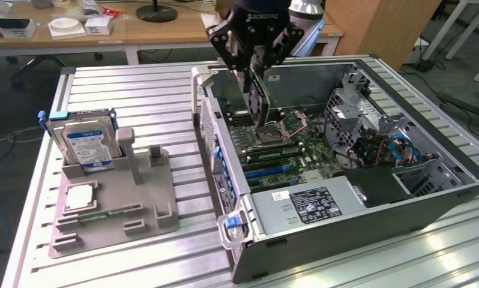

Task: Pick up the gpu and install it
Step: 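Pick up the gpu and move the gpu toward the slot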

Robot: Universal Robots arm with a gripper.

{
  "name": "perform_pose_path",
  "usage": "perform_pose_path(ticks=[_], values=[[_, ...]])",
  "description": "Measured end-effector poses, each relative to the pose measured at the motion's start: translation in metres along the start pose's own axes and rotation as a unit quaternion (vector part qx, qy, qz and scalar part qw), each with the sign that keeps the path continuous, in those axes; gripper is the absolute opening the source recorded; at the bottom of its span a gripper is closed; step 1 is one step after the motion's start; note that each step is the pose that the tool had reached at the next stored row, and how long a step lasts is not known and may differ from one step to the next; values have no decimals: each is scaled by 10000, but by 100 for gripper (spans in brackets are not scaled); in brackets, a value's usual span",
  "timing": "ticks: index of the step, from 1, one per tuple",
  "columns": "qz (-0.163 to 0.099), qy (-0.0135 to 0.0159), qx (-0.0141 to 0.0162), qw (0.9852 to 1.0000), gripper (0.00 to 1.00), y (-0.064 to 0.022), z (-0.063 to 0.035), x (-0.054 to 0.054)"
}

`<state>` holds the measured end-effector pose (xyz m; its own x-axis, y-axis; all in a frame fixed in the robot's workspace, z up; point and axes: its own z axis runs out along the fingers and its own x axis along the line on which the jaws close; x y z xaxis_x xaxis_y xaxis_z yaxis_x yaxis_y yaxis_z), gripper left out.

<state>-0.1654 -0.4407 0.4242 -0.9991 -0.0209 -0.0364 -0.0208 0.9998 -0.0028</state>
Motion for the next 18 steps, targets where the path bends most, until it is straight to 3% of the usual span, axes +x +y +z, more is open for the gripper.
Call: perform_pose_path(ticks=[18], values=[[6, -2, 1, 10000, 27, -9, 36, -619]])
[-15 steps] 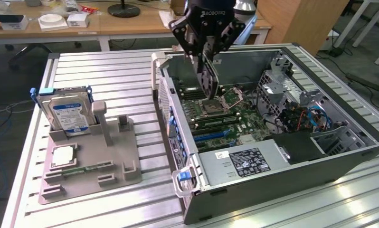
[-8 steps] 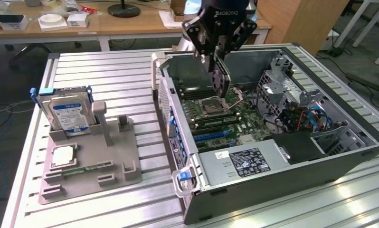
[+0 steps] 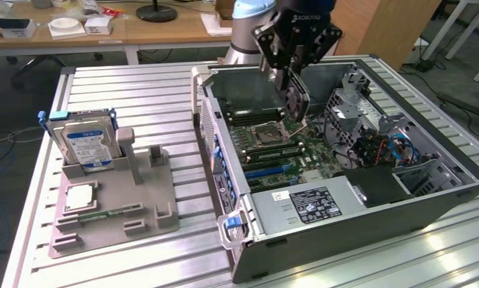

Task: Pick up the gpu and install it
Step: 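Pick up the gpu and move the gpu toward the slot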

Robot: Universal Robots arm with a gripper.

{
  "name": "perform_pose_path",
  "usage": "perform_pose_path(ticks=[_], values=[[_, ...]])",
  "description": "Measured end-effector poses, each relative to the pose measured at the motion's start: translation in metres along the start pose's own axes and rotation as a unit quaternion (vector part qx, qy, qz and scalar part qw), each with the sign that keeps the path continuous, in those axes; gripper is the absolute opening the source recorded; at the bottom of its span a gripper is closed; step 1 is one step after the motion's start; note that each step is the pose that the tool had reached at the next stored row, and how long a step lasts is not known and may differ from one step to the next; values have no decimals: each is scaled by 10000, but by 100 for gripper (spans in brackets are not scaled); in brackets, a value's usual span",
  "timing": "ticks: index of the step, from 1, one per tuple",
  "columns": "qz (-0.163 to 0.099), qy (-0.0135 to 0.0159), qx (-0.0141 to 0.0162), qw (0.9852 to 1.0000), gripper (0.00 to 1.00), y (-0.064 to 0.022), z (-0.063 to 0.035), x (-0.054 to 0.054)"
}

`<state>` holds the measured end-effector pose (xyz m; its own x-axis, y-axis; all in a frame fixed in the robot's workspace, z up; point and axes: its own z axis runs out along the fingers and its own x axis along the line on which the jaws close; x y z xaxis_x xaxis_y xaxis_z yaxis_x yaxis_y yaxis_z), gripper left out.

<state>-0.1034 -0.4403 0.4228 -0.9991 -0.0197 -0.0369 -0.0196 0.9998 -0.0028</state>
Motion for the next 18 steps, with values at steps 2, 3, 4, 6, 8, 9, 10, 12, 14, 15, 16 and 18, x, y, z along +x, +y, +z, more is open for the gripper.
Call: perform_pose_path(ticks=[2, 3, 4, 6, 8, 9, 10, 12, 14, 15, 16, 18], values=[[1, -1, 0, 10000, 27, -1, 5, -66], [1, -1, 0, 10000, 27, -2, 7, -101], [1, -2, 0, 10000, 27, -3, 9, -135], [2, -2, 0, 10000, 27, -4, 15, -210], [1, -3, 0, 10000, 27, -6, 20, -287], [2, -3, 0, 10000, 27, -6, 22, -321], [3, -3, 0, 10000, 27, -7, 24, -358], [2, -3, -1, 10000, 27, -9, 30, -435], [3, -3, 0, 10000, 27, -10, 34, -506], [3, -4, 0, 10000, 27, -11, 36, -538], [3, -4, 0, 10000, 27, -11, 38, -569], [4, -6, 0, 10000, 27, -12, 41, -602]])
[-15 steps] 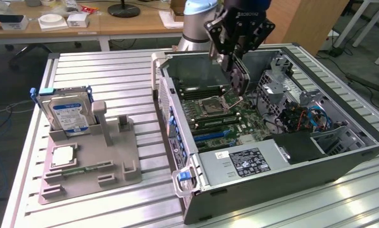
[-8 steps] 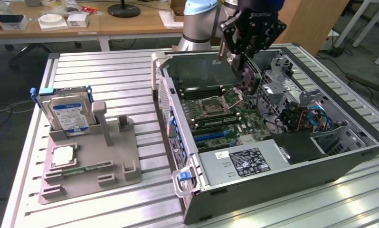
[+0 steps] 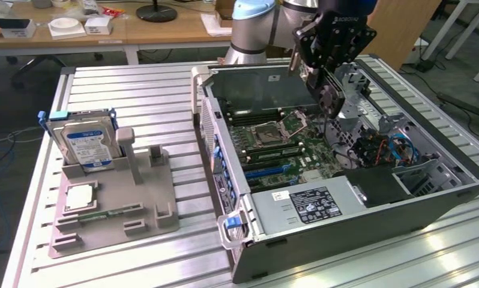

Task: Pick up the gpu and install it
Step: 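Pick up the gpu and move the gpu toward the slot, then insert the gpu into the slot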

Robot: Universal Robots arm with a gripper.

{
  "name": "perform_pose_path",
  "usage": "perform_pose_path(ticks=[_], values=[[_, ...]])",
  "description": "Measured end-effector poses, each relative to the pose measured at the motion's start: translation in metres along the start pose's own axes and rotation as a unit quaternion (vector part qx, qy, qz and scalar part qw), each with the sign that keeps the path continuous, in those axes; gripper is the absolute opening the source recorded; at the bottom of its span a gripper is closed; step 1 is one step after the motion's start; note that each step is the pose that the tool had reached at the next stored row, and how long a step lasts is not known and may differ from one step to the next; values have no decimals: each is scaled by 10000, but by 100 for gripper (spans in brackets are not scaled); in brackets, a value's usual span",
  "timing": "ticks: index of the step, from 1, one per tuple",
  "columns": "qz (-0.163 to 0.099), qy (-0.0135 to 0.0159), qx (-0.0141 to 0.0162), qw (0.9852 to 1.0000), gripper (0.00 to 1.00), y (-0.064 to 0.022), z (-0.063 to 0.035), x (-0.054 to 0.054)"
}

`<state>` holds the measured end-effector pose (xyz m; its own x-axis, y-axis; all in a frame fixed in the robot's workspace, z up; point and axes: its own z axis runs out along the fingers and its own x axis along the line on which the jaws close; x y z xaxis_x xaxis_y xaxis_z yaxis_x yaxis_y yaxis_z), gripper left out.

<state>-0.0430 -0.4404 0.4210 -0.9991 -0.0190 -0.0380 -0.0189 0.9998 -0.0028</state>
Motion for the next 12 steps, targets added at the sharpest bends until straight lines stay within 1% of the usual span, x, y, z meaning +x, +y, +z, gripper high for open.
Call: perform_pose_path(ticks=[12], values=[[1, 0, 0, 10000, 27, 1, 0, -3]])
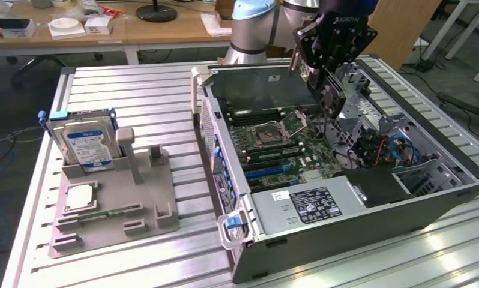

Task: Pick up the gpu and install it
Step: 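Insert the gpu into the slot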

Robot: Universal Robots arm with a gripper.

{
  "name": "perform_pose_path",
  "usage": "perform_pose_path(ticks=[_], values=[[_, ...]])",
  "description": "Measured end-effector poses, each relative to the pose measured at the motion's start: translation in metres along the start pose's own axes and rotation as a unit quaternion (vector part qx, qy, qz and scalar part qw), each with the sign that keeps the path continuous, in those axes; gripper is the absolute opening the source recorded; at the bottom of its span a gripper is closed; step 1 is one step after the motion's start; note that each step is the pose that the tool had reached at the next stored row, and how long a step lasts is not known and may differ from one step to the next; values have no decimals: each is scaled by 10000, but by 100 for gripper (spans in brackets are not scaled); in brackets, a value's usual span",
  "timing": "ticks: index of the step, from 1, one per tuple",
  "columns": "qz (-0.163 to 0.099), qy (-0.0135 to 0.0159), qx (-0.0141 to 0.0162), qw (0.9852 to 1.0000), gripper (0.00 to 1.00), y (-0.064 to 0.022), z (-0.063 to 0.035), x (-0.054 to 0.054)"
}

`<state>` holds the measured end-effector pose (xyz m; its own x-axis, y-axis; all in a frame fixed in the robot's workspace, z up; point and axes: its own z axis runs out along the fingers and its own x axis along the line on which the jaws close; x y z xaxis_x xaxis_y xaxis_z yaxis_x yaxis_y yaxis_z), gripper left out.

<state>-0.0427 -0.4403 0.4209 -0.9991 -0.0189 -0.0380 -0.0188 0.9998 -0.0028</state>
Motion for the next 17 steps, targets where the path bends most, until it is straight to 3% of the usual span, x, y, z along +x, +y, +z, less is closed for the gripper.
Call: perform_pose_path(ticks=[5, 10, 14, 17], values=[[-29, 0, -1, 10000, 27, 0, 0, 0], [-361, -1, -15, 9993, 27, 0, 0, 0], [-726, -2, -29, 9974, 27, 0, 0, 0], [-994, -3, -39, 9950, 27, 0, 0, 0]])
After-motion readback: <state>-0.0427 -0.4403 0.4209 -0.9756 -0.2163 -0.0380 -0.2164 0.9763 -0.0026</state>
